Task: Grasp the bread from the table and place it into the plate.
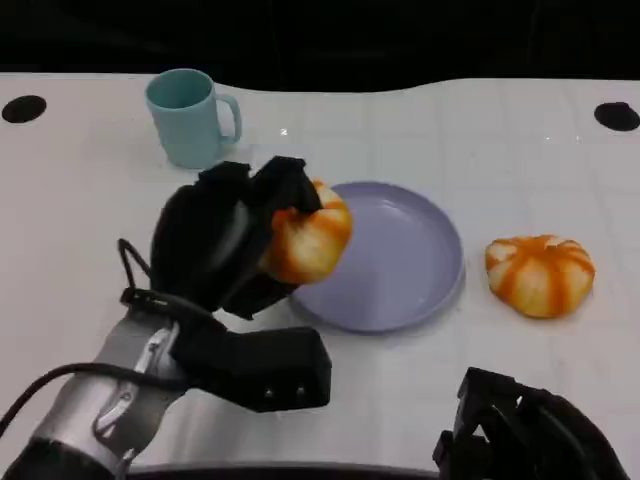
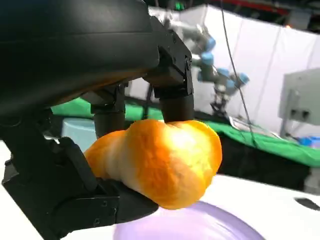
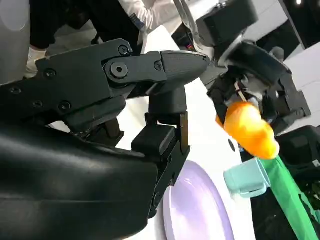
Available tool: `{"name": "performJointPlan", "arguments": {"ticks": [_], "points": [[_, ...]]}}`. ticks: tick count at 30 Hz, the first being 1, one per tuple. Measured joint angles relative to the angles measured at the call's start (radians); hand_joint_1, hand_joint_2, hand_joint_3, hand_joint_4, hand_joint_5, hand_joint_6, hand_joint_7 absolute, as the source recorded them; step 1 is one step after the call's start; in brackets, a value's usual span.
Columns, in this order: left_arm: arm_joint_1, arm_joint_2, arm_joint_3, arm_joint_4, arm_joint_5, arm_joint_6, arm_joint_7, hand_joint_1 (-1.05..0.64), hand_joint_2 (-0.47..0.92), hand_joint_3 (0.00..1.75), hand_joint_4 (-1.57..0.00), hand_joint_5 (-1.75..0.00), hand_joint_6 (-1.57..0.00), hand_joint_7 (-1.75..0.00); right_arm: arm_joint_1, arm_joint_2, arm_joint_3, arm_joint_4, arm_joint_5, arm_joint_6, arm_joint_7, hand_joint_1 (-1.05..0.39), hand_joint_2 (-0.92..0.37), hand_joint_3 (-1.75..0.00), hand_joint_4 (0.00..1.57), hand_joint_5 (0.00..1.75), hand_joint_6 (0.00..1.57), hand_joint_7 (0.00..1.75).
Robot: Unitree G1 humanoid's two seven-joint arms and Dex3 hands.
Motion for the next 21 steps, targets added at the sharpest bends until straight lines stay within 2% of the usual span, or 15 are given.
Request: {"name": "performJointPlan", "arguments": {"ticks": [4,9,15,16,17,21], "points": [[-0.067,-0.04,-0.011,0.098,-0.004,-0.014,-0.025,-0.1,0.31,1.31,-0.92,-1.75,-0.74,-1.75,0.0,0.005,0.01,-0.002,-0.003,0.005,-0.006,-0.72,-0.92,-0.22,0.85,1.61,0.76,1.4],[-0.163,-0.096,-0.038,0.265,0.002,-0.05,-0.014,-0.15,0.39,1.14,-0.93,-1.75,-0.72,-1.75,0.0,0.01,0.015,-0.003,-0.005,0.009,-0.011,-0.72,-0.92,-0.22,0.86,1.61,0.76,1.41],[-0.234,-0.111,-0.069,0.366,0.023,-0.061,0.002,-0.14,0.39,1.11,-0.89,-1.75,-0.72,-1.75,-0.001,0.014,0.014,-0.006,-0.005,0.016,-0.02,-0.73,-0.92,-0.21,0.86,1.6,0.76,1.4],[-0.237,-0.111,-0.07,0.372,0.025,-0.061,0.003,-0.17,0.42,1.08,-0.87,-1.75,-0.77,-1.56,-0.001,0.014,0.014,-0.007,-0.005,0.017,-0.021,-0.72,-0.92,-0.22,0.86,1.6,0.76,1.41],[-0.239,-0.112,-0.071,0.381,0.026,-0.064,0.004,-0.18,0.44,1.06,-0.87,-1.75,-0.79,-1.47,-0.001,0.014,0.014,-0.008,-0.005,0.017,-0.021,-0.72,-0.92,-0.23,0.86,1.6,0.76,1.41],[-0.247,-0.126,-0.073,0.437,0.02,-0.088,0.004,-0.21,0.59,0.76,-0.8,-1.73,-0.87,-0.99,-0.001,0.013,0.013,-0.009,-0.006,0.017,-0.021,-0.72,-0.92,-0.24,0.86,1.61,0.76,1.41]]}}
